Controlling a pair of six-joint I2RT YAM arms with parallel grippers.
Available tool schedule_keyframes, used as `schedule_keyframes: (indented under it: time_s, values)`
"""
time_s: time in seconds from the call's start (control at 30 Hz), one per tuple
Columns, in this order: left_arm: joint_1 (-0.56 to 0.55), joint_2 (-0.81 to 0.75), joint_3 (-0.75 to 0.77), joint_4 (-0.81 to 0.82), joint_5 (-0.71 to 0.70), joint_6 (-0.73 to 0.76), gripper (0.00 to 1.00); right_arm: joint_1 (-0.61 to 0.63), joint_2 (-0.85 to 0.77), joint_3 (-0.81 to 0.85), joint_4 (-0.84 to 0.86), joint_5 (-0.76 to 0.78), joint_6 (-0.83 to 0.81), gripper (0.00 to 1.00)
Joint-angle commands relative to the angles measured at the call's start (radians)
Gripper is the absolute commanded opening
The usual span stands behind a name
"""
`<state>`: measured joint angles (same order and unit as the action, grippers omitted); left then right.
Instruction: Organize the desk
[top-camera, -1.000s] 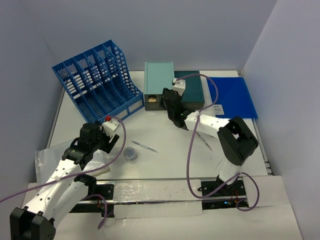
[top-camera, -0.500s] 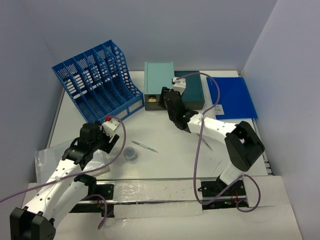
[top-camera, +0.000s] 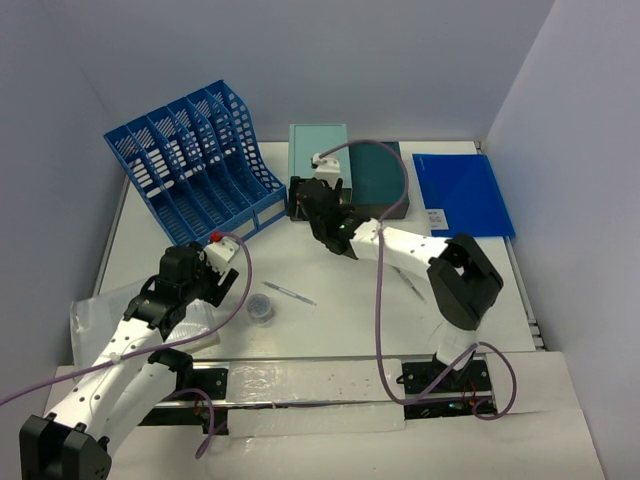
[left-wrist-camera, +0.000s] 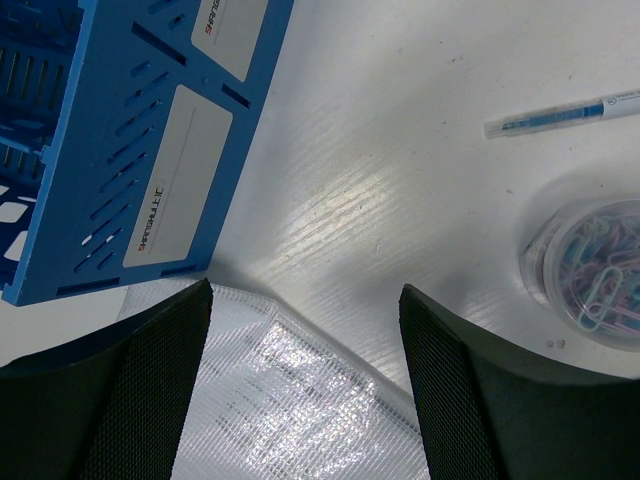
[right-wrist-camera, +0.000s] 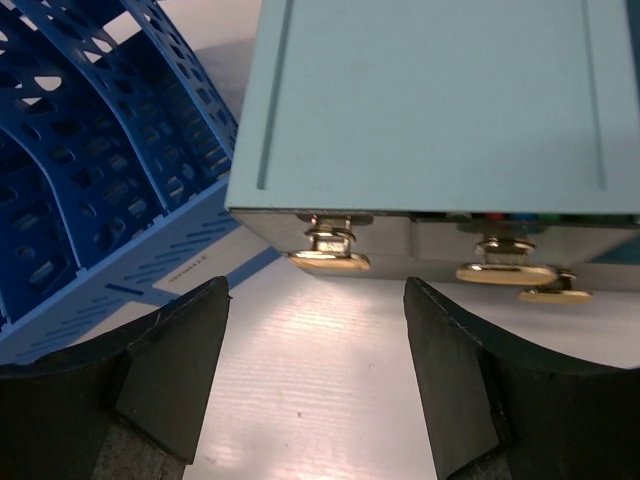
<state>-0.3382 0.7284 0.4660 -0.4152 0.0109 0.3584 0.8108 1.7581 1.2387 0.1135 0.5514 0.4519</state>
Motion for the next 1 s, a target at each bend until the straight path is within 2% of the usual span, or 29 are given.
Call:
schedule_keyframes:
  time_s: [0.0,0.23,0.5,0.57,0.63,0.67,0.73,0.83,0.97]
  values:
    - [0.007,-0.01,0.0,0.022,0.0,-0.012,0.82,0.011,0.057,0.105,-0.062,0.093,0.0,0.77]
    - [0.007,-0.012,0.0,0.023,-0.002,-0.012,0.82,0.012,0.167,0.21,-0.13,0.139,-0.019,0.74]
    - [0.007,-0.012,0.0,0.023,0.0,-0.013,0.82,0.011,0.232,0.265,-0.138,0.183,-0.034,0.66]
    - [0.007,-0.011,0.0,0.023,0.001,-0.013,0.82,0.011,0.237,0.267,-0.13,0.192,-0.036,0.61]
    - [0.007,-0.011,0.0,0.021,0.004,-0.012,0.82,0.011,0.24,0.267,-0.12,0.2,-0.041,0.5]
    - [0.007,-0.011,0.0,0.02,0.005,-0.011,0.82,0.011,0.241,0.266,-0.118,0.201,-0.041,0.48]
    - [0.007,-0.011,0.0,0.019,0.01,-0.009,0.82,0.011,0.241,0.261,-0.118,0.206,-0.045,0.35]
    - [0.007,-0.013,0.0,0.019,0.008,-0.01,0.82,0.016,0.226,0.244,-0.107,0.211,-0.048,0.22]
    - [0.007,-0.015,0.0,0.02,0.008,-0.01,0.82,0.04,0.186,0.191,-0.084,0.214,-0.047,0.14]
